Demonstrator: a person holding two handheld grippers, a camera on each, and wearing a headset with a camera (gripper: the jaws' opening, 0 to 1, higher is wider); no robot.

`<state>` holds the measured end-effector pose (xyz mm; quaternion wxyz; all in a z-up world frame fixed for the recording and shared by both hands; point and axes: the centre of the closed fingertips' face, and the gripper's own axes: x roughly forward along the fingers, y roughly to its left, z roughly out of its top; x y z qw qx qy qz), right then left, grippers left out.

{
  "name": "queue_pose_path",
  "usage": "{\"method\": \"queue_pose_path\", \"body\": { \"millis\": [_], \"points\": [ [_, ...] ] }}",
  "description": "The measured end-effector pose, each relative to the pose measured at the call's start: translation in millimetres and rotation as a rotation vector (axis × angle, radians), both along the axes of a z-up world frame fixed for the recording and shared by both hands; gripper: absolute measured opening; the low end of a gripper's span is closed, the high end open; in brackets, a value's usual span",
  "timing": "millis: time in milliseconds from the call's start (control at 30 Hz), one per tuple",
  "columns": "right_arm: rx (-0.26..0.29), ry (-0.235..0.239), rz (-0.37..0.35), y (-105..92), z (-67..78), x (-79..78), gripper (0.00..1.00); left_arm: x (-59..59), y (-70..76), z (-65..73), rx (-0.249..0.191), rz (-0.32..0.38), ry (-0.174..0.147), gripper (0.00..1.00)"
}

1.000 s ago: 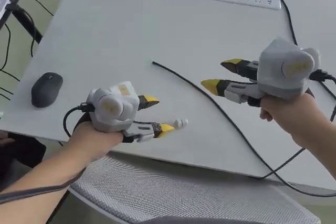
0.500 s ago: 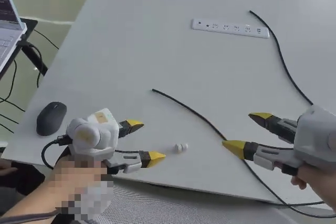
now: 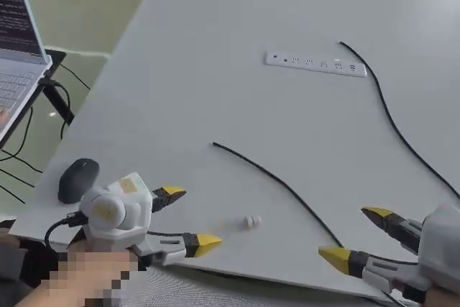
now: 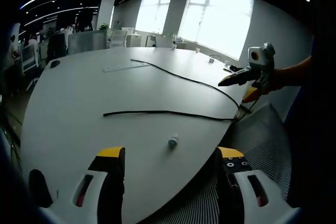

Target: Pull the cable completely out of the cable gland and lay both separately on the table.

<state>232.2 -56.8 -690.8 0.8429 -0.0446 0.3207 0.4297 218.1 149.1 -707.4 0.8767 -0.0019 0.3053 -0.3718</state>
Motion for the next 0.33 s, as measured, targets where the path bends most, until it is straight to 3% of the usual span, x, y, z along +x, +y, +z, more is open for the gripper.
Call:
{"method": "queue_pose_path", "body": {
  "millis": [67,167,333],
  "points": [
    [-0.03,-0.014,0.035,1.6,-1.8,-5.1,0.76,-1.4,1.0,0.9,-0.008,0.008,0.008,0.72],
    [-0.028,0.005,0.052,3.4,-5.8,-9.0,0.82,-3.3,0.2,3.3,-0.011,0.013,0.006,0.75],
    [-0.012,0.005,0.046,2.2,-4.4,-7.9,0.8,-3.6,1.4,5.1,-0.015,0.039,0.016,0.75]
  ]
}}
